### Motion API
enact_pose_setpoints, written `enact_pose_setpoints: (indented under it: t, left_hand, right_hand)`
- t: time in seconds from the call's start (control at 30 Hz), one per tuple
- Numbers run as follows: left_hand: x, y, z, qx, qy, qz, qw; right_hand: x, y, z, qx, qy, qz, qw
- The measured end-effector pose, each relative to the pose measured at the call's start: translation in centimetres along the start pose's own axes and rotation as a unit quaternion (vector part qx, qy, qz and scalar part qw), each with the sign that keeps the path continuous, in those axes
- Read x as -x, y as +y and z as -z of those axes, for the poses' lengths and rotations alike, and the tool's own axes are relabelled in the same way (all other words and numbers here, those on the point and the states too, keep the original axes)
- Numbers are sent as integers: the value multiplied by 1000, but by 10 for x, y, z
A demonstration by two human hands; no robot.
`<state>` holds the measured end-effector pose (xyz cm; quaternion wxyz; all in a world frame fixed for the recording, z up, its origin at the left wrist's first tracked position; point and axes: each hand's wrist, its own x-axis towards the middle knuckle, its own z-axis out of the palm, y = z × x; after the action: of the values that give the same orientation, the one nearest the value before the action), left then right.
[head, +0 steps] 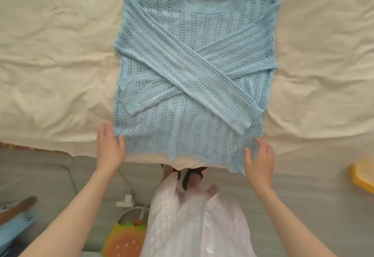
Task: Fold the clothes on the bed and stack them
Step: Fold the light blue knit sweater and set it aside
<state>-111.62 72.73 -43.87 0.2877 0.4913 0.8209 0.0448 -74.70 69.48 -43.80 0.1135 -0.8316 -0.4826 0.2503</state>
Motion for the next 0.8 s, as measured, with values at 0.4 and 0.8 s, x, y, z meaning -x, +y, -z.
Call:
enact_pose_setpoints:
  t: [0.4, 0.8]
  left_hand:
    - [2, -44, -34, 98, 5, 173, 980]
    - [12, -85, 15, 162, 46, 164, 972]
  right_hand:
    - [8, 48, -44, -105, -12, -297, 949]
    - [11, 83, 4, -130, 98, -388, 907]
